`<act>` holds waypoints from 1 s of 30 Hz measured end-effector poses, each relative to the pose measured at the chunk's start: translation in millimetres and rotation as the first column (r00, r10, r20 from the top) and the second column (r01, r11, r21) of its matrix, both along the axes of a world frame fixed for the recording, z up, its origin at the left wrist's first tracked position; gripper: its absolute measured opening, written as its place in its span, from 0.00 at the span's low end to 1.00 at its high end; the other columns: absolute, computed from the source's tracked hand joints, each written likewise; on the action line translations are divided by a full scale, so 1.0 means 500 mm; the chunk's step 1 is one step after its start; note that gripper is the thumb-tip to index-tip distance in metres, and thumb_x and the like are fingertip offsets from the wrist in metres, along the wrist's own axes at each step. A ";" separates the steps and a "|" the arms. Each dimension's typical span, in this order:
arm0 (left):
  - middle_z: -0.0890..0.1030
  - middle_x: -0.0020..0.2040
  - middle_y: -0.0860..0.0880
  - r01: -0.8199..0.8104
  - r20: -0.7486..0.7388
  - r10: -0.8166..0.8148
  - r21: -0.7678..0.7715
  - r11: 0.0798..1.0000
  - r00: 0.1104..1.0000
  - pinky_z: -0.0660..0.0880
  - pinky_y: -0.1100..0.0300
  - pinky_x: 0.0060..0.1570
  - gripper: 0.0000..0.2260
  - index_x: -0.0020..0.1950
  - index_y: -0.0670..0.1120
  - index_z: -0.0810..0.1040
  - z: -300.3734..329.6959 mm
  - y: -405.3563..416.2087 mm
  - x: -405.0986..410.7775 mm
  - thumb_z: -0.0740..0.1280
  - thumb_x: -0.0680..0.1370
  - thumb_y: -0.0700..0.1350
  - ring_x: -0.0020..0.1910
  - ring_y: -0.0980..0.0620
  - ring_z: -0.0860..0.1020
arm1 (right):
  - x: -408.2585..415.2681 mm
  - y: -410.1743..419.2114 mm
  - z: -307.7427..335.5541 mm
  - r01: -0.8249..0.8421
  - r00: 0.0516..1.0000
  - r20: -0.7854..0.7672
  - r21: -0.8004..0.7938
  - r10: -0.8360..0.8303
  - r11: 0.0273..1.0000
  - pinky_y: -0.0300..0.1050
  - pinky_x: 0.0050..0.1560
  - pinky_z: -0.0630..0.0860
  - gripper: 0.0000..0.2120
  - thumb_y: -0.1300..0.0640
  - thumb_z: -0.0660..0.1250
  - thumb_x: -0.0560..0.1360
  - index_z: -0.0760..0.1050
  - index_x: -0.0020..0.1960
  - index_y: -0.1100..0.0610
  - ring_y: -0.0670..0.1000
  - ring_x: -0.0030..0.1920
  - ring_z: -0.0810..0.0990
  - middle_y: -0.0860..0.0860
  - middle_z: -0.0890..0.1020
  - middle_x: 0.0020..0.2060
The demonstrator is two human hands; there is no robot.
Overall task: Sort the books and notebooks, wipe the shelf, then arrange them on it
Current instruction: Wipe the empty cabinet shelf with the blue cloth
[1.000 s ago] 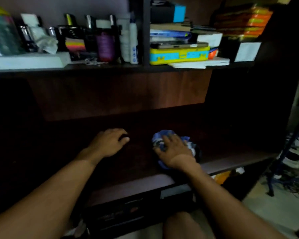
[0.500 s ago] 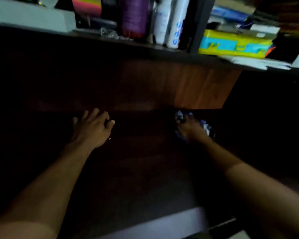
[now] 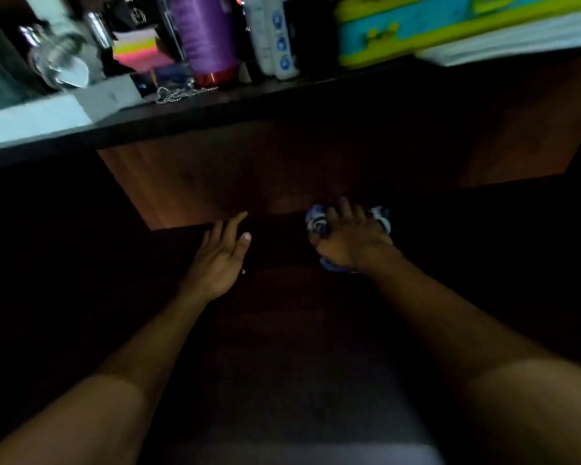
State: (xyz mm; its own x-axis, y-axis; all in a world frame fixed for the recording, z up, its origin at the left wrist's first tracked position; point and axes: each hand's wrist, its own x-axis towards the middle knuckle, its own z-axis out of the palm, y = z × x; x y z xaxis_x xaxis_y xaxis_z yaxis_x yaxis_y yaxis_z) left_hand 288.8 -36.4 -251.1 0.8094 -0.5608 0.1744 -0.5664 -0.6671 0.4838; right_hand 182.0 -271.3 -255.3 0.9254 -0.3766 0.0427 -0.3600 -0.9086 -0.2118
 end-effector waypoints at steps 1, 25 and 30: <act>0.58 0.81 0.50 -0.011 -0.011 0.011 0.046 0.999 1.000 0.60 0.42 0.76 0.22 0.81 0.64 0.53 0.003 0.006 -0.032 0.49 0.85 0.60 0.78 0.43 0.58 | -0.022 0.031 0.015 -0.071 0.997 -0.001 0.041 0.071 0.997 0.59 0.79 0.52 0.35 0.36 0.50 0.80 0.54 0.81 0.55 0.58 0.80 0.53 0.57 0.55 0.81; 0.63 0.80 0.53 -0.152 0.076 0.136 0.308 0.939 0.988 0.60 0.47 0.71 0.24 0.78 0.57 0.64 0.031 0.231 -0.413 0.53 0.84 0.63 0.76 0.47 0.64 | -0.366 0.209 0.043 -0.319 0.943 -0.066 0.090 0.325 0.944 0.55 0.80 0.43 0.34 0.38 0.51 0.83 0.49 0.83 0.54 0.52 0.82 0.47 0.52 0.49 0.83; 0.67 0.73 0.58 -0.175 0.134 0.141 0.285 0.942 0.981 0.57 0.47 0.70 0.19 0.71 0.62 0.66 0.009 0.231 -0.387 0.54 0.82 0.65 0.73 0.51 0.63 | -0.185 0.112 0.032 -0.340 0.940 -0.007 0.060 0.341 0.939 0.55 0.79 0.51 0.35 0.36 0.55 0.82 0.54 0.82 0.55 0.56 0.80 0.55 0.56 0.56 0.81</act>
State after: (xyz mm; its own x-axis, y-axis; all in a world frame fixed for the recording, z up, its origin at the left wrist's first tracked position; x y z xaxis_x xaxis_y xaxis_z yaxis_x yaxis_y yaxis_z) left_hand 95.3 79.2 -246.7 0.8767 -0.4672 0.1141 -0.4809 -0.8554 0.1926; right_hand 89.3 -215.2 -239.5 0.9991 -0.0403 0.0137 -0.0353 -0.9640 -0.2635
